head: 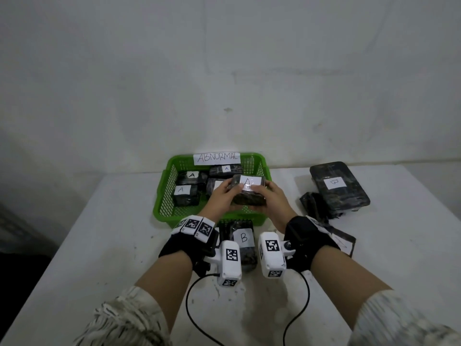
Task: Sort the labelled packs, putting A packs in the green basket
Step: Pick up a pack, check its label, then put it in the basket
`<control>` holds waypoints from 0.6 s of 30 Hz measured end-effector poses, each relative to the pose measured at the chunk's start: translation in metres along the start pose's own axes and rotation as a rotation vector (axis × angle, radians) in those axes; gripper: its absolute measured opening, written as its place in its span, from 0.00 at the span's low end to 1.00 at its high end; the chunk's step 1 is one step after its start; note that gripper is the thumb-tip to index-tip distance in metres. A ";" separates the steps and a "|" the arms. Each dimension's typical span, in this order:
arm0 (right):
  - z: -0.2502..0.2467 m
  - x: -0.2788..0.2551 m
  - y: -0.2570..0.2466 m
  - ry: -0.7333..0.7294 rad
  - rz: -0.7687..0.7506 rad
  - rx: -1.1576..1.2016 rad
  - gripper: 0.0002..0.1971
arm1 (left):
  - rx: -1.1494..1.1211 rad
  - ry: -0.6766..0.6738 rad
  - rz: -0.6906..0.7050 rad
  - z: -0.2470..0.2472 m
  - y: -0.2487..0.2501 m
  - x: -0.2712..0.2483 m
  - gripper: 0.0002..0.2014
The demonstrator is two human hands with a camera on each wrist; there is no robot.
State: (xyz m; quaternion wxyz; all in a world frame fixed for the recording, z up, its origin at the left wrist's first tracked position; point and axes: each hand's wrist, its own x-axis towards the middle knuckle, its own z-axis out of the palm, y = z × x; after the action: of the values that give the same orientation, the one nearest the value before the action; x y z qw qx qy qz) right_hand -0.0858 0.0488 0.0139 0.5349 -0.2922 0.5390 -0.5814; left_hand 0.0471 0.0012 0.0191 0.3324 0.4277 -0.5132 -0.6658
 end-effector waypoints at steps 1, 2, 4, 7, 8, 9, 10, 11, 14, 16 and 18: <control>0.000 -0.001 0.000 0.015 -0.005 0.014 0.13 | 0.008 -0.014 -0.003 0.000 -0.001 -0.001 0.18; 0.000 -0.002 0.001 0.018 -0.006 0.029 0.14 | 0.019 -0.019 0.001 0.001 -0.001 -0.002 0.18; -0.001 -0.003 0.003 0.003 0.008 0.053 0.17 | 0.023 -0.007 0.012 0.003 -0.002 -0.002 0.18; -0.004 -0.005 0.008 -0.041 0.031 0.041 0.20 | 0.017 0.005 0.026 0.006 -0.003 0.000 0.18; -0.005 -0.006 0.009 -0.040 0.024 0.041 0.18 | 0.014 0.010 0.028 0.008 -0.003 -0.001 0.18; -0.007 -0.007 0.009 -0.027 0.009 0.044 0.16 | 0.004 0.018 0.030 0.010 -0.004 -0.001 0.18; -0.009 -0.007 0.009 -0.009 -0.006 0.044 0.14 | -0.005 0.032 0.029 0.014 -0.005 -0.001 0.19; -0.011 -0.007 0.009 0.004 -0.016 0.054 0.12 | -0.019 0.050 0.030 0.017 -0.007 -0.001 0.19; -0.017 -0.009 0.008 0.004 0.009 0.129 0.07 | -0.031 0.079 0.045 0.024 -0.009 -0.002 0.15; -0.022 -0.010 0.007 0.015 0.035 0.130 0.06 | -0.004 0.054 0.059 0.027 -0.010 -0.003 0.13; -0.025 -0.010 0.007 0.035 0.015 0.106 0.07 | 0.015 0.050 0.073 0.029 -0.010 -0.006 0.15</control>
State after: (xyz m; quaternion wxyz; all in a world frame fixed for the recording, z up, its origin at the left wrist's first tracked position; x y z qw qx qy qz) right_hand -0.1042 0.0671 0.0031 0.5444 -0.2492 0.5190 -0.6101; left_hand 0.0227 0.0205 0.0141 0.3658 0.4276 -0.5250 -0.6385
